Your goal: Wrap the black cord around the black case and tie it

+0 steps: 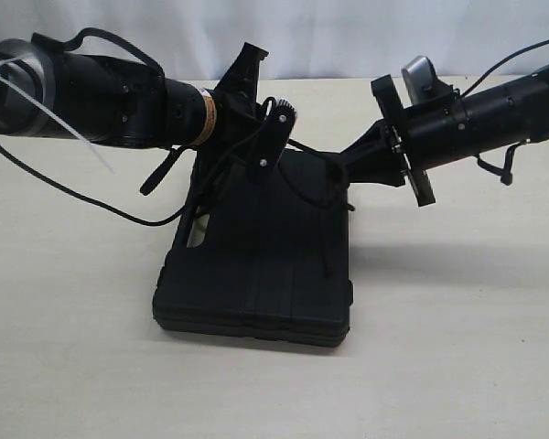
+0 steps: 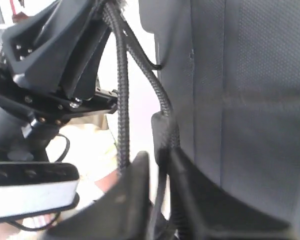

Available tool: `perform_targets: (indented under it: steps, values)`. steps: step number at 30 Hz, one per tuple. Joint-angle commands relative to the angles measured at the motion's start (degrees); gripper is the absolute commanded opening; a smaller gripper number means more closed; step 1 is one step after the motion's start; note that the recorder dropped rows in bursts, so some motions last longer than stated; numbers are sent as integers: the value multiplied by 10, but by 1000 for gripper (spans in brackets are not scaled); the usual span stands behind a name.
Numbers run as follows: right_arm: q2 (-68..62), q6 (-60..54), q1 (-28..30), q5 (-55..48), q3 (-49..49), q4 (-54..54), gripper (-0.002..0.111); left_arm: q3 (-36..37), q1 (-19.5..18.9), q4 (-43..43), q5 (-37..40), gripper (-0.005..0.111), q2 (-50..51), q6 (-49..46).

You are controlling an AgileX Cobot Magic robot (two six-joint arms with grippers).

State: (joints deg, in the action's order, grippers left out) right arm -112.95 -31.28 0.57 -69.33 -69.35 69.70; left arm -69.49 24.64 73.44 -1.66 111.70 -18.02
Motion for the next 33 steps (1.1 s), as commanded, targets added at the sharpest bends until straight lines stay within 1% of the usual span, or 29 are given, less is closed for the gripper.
perform_targets:
  steps: [1,3,5,10,11,12,14,15,16,17,18,19,21,23,25,26,27,28,30,31,33]
  values:
    - [5,-24,-1,-6,2,-3,54,1,1,9,1,0,0,1]
    - [5,-24,3,-6,-2,-3,67,1,1,9,1,0,0,1]
    - [5,-26,17,-6,-13,-3,72,1,1,9,1,0,0,1]
    - [18,-24,50,-6,-26,-15,72,1,1,9,1,0,0,1]
    - [28,-24,71,-6,-26,-15,72,1,1,9,1,0,0,1]
    - [34,-24,79,-6,-26,-20,72,1,1,9,1,0,0,1]
    - [54,-23,89,-6,-25,-57,72,1,1,9,-2,0,0,1]
    - [75,-3,83,-6,-24,-139,71,1,1,9,-4,0,0,1]
    - [98,37,67,-6,-23,-195,69,1,1,9,-8,0,0,1]
    - [109,55,58,-6,-20,-226,68,1,1,9,-8,0,0,1]
    - [129,66,34,-6,-9,-254,66,1,1,9,-8,0,0,1]
    - [140,66,17,-6,1,-262,64,1,1,9,-7,0,0,1]
    - [165,67,-52,-6,43,-306,63,1,1,9,-7,0,0,1]
    - [167,92,-82,31,59,-348,63,1,1,8,-7,0,0,1]
    - [167,121,-110,93,76,-395,63,1,1,8,-7,0,0,1]
    - [167,122,-129,135,84,-410,61,1,1,8,-7,0,0,3]
    - [167,113,-137,149,86,-410,59,1,1,8,-10,0,0,2]
    - [166,95,-150,170,87,-405,52,1,1,8,-10,0,0,2]
    - [165,95,-165,207,87,-403,44,1,1,8,-11,0,0,2]
    - [163,95,-168,219,87,-403,42,1,1,8,-11,0,0,2]
    - [153,95,-177,227,87,-403,41,1,1,8,-10,0,0,2]
